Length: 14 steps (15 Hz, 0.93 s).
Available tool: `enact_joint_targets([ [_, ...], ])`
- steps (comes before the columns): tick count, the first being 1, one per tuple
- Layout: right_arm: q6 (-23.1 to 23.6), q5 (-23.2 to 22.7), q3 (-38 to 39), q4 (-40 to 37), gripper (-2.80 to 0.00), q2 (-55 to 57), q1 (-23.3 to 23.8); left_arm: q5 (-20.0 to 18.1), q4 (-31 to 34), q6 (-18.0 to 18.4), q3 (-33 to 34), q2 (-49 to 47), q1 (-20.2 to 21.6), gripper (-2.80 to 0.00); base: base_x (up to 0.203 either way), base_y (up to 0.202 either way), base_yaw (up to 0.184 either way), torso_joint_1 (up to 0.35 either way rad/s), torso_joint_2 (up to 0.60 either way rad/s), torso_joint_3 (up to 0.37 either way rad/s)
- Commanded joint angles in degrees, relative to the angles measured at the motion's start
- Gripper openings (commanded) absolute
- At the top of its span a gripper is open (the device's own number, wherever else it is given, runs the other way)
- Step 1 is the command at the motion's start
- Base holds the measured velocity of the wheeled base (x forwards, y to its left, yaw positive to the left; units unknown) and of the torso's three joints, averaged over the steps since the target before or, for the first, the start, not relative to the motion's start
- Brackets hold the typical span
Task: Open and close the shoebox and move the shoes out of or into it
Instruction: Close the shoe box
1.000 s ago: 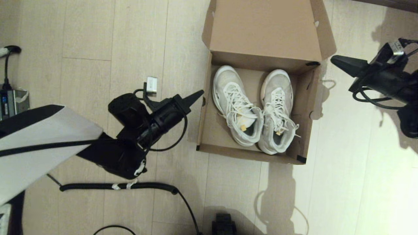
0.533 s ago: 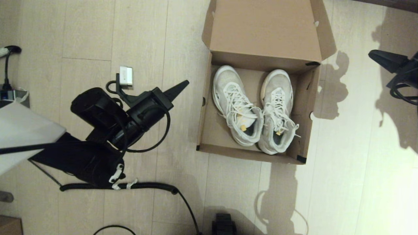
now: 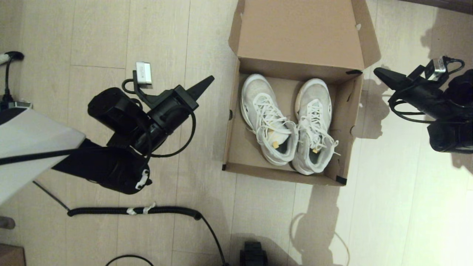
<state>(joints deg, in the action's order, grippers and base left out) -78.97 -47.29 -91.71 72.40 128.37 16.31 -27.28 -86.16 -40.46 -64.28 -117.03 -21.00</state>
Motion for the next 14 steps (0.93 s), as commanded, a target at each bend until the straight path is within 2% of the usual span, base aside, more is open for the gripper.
enact_joint_targets([
  [1,-0.4,-0.2,-6.1,-0.6,-2.80,5.4,-1.2,-0.1,-0.5,-0.2,-0.9,-0.6,0.2,-2.80,0.000,0.000,0.000,0.000,0.00,0.000],
  [5,-0.2,-0.2,-19.4,-6.5,-2.80,10.6,-3.6,-0.2,-0.6,-0.3,-1.3,-0.5,0.3,-2.80,0.000,0.000,0.000,0.000,0.00,0.000],
  [11,0.3,-0.1,-19.8,-7.2,-2.80,11.2,-8.6,-0.1,-0.8,-0.3,-1.1,-0.3,0.3,-2.80,0.000,0.000,0.000,0.000,0.00,0.000],
  [14,0.3,0.0,-18.7,-7.1,-2.80,8.8,-9.5,-0.1,-0.8,-0.3,-1.1,0.0,0.3,-2.80,0.000,0.000,0.000,0.000,0.00,0.000],
])
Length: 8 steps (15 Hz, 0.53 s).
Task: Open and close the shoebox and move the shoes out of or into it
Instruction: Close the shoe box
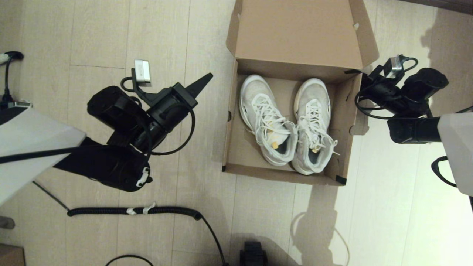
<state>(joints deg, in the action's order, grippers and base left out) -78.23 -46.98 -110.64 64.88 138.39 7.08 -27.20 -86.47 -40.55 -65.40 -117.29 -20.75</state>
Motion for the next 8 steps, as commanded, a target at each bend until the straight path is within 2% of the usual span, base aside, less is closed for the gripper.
enact_joint_targets([
  [1,-0.5,-0.5,1.0,0.4,-2.80,-2.0,-0.3,-0.1,-0.5,-0.2,0.0,0.3,0.1,-2.80,0.000,0.000,0.000,0.000,0.00,0.000],
  [4,-0.4,-3.9,8.6,1.3,-2.80,-6.1,-0.9,-0.6,-0.4,-0.1,-0.5,-0.6,1.7,-2.80,0.000,0.000,0.000,0.000,0.00,0.000],
  [8,1.3,-7.1,23.7,5.3,-2.80,-11.2,-3.8,-1.4,-0.5,-0.1,-2.9,-4.0,6.3,-2.80,0.000,0.000,0.000,0.000,0.00,0.000],
])
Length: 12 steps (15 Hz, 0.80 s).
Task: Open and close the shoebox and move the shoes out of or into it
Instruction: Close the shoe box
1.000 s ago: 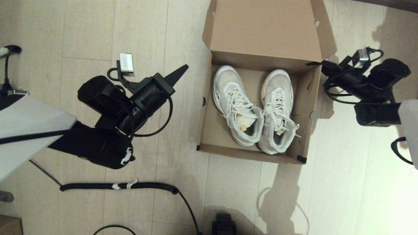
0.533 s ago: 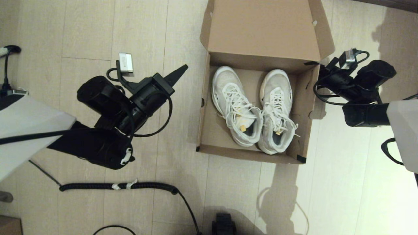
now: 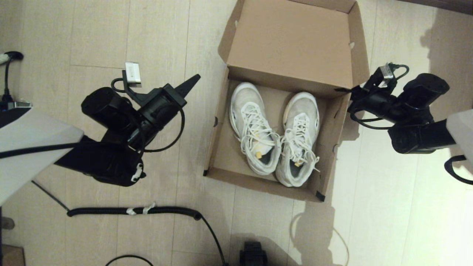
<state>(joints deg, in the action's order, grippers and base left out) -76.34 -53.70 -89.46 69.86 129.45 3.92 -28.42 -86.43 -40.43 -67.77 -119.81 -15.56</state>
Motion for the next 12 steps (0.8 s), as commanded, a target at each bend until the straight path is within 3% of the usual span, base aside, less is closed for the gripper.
enact_joint_targets([
  [1,1.4,-0.7,6.2,0.8,-2.80,-3.2,-1.8,-0.3,-0.5,-0.3,-0.8,-1.6,2.1,-2.80,0.000,0.000,0.000,0.000,0.00,0.000],
  [4,7.5,-0.5,12.5,1.2,-2.80,-4.1,-3.6,-2.6,-0.5,-0.3,-3.3,-3.8,4.1,-2.80,0.000,0.000,0.000,0.000,0.00,0.000],
  [9,7.8,-0.3,17.0,1.3,-2.80,-7.4,0.4,-4.7,0.4,-0.5,-19.0,-13.8,4.8,-2.80,0.000,0.000,0.000,0.000,0.00,0.000],
  [12,7.8,-0.3,18.4,1.2,-2.80,-9.1,3.3,-4.9,1.1,-0.4,-19.6,-15.8,3.7,-2.80,0.000,0.000,0.000,0.000,0.00,0.000],
])
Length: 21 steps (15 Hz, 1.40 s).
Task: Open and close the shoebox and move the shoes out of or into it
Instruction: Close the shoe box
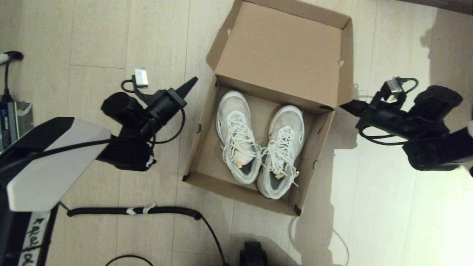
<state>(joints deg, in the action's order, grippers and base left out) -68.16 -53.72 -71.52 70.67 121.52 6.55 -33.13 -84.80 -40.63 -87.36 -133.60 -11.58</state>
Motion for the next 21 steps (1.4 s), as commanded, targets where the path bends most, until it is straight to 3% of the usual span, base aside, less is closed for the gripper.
enact_joint_targets([
  [1,-0.4,-0.3,1.2,0.4,-2.80,-2.0,2.2,-0.2,-0.7,-0.1,1.5,-1.9,-0.5,-2.80,0.000,0.000,0.000,0.000,0.00,0.000],
  [4,0.9,-0.2,1.7,0.4,-2.80,-2.0,3.9,-0.1,-2.1,1.8,9.6,-0.8,-1.8,-2.80,0.000,0.000,0.000,0.000,0.00,0.000],
  [6,7.8,0.2,1.6,0.3,-2.80,-0.5,3.8,-0.1,-2.6,3.9,17.8,1.0,-3.1,-2.80,0.000,0.000,0.000,0.000,0.00,0.000],
  [8,10.0,7.6,0.9,-0.5,-2.80,0.5,2.8,0.0,-2.8,6.1,26.9,4.1,-4.8,-2.80,0.000,0.000,0.000,0.000,0.00,0.000],
  [10,18.6,13.1,-1.3,-3.5,-2.80,2.5,1.6,0.0,-2.8,10.0,33.5,7.0,-6.7,-2.80,0.000,0.000,0.000,0.000,0.00,0.000],
  [11,22.9,18.3,-2.1,-6.0,-2.80,2.8,0.7,0.0,-2.9,11.4,35.6,8.3,-7.7,-2.80,0.000,0.000,0.000,0.000,0.00,0.000],
  [14,33.2,40.6,-6.9,-14.5,-2.80,2.4,-2.9,0.3,-2.9,12.5,38.6,10.2,-9.8,-2.80,0.000,0.000,0.000,0.000,0.00,0.000],
  [17,35.7,42.9,-8.5,-23.4,-2.80,-3.8,-3.1,0.7,-2.9,13.7,42.9,11.7,-11.0,-2.80,0.000,0.000,0.000,0.000,0.00,0.000],
  [21,36.4,48.7,-11.9,-28.6,-2.80,-5.5,-2.8,4.6,-2.9,15.4,46.5,12.1,-12.7,-2.80,0.000,0.000,0.000,0.000,0.00,0.000],
])
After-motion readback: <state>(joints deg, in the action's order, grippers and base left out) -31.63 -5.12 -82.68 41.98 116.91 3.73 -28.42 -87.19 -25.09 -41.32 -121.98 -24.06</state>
